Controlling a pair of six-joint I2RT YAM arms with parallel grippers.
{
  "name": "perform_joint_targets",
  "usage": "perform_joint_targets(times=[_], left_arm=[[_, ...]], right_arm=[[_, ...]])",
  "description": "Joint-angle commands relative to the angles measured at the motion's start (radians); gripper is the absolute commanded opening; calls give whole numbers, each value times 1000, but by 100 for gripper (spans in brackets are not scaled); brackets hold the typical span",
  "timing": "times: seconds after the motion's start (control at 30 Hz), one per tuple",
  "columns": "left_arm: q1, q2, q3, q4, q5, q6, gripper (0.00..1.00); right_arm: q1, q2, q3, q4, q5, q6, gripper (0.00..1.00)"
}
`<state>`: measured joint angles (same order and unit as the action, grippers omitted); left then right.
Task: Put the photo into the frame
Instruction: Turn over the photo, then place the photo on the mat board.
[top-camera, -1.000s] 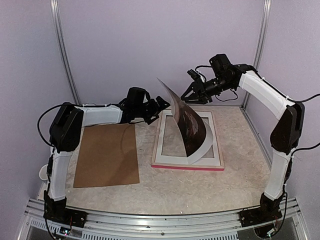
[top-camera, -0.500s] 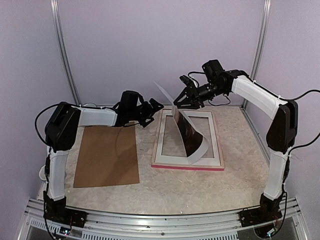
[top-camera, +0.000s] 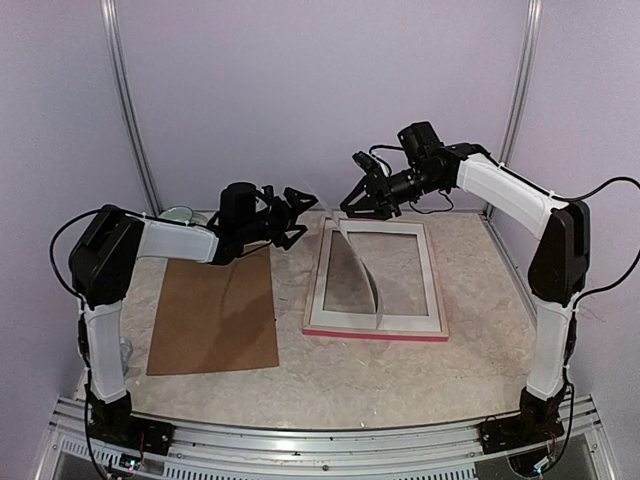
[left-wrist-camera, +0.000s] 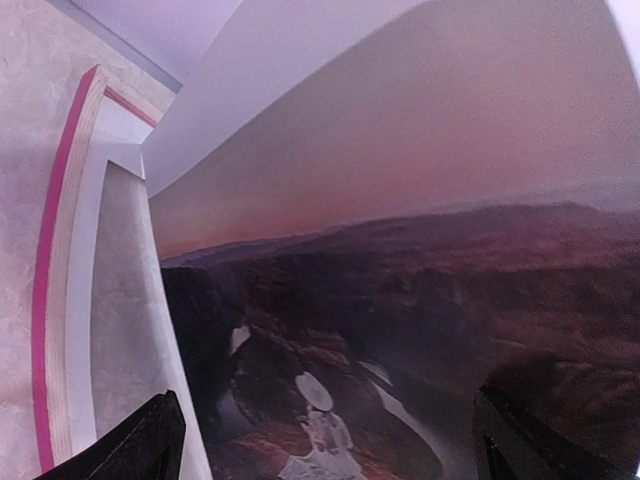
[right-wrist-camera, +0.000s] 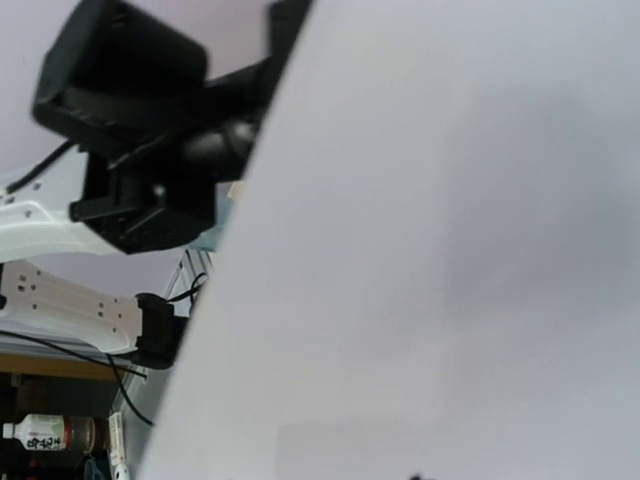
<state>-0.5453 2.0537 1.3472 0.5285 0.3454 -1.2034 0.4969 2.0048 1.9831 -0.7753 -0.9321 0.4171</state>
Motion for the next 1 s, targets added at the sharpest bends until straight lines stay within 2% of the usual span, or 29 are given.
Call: perform_joint_targets(times=[0.0,0.73,0.97], left_arm=[[-1,-81,-29,92,13,-20,99],[14,-146,-97,131,30,-23,99],[33,-170,-232,103,26,-16,99]], right_arm=[[11,27,-5,22,-25,3,37],[26,132,-137,188,-47,42,36],[26,112,-207,226,-43,42,36]])
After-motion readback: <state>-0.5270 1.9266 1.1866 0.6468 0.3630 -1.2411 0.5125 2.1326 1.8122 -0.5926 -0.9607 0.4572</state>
